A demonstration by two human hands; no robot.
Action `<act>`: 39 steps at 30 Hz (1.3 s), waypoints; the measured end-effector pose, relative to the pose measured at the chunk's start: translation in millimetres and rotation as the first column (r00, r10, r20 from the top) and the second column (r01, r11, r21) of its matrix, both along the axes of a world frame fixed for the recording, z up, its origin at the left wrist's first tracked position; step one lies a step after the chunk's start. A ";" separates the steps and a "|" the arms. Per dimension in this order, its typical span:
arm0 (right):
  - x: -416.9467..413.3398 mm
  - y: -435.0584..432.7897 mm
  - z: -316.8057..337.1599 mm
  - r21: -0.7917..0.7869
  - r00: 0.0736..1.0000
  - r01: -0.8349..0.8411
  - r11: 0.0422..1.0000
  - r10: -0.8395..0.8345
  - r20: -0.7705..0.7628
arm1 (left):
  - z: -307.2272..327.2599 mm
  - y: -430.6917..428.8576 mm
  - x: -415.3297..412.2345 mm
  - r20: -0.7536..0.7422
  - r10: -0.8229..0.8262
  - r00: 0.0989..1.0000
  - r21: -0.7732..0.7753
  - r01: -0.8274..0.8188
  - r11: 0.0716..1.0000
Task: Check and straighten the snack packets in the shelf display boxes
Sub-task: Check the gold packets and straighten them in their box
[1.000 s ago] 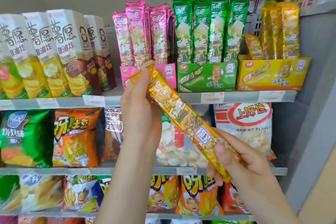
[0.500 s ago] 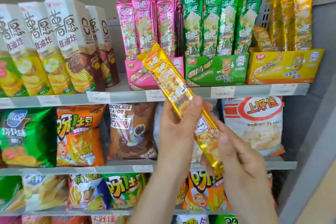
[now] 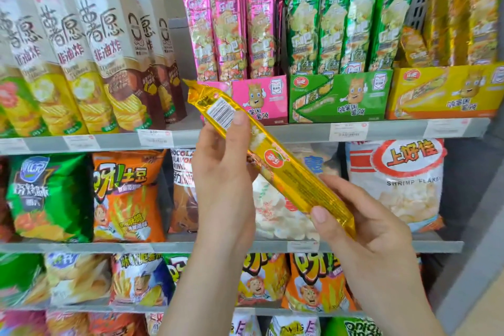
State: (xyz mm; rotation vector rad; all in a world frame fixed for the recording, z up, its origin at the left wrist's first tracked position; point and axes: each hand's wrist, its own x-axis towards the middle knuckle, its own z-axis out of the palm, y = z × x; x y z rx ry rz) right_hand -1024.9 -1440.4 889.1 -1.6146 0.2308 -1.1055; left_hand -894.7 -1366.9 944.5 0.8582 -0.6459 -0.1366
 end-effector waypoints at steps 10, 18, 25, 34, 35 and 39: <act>-2.6 -9.7 8.6 0.268 0.929 -0.352 0.897 0.370 -0.017 | -1.7 -8.0 0.7 -0.023 -0.151 0.988 -0.081 0.148 0.986; 3.3 2.0 24.7 0.351 0.945 -0.325 0.878 0.316 0.086 | -34.5 -14.7 -25.2 0.005 -0.307 0.952 0.089 0.305 0.948; 1.5 -14.8 30.2 0.513 0.850 -0.466 0.720 0.526 0.033 | -30.5 -4.5 -12.3 -0.013 -0.404 0.915 0.059 0.404 0.913; 3.8 -4.5 -3.4 -0.221 0.996 0.034 0.975 -0.052 -0.076 | -31.6 -2.1 -7.1 0.041 -0.195 0.980 0.111 0.189 0.976; 2.5 -3.9 -3.5 -0.338 0.988 0.111 0.935 -0.141 -0.066 | -32.0 -2.2 -6.5 0.029 -0.193 0.981 0.079 0.190 0.979; 0.0 -3.1 -3.5 -0.468 0.980 0.177 0.866 -0.197 0.006 | -31.5 -1.2 -2.5 -0.080 -0.249 0.965 -0.022 0.248 0.968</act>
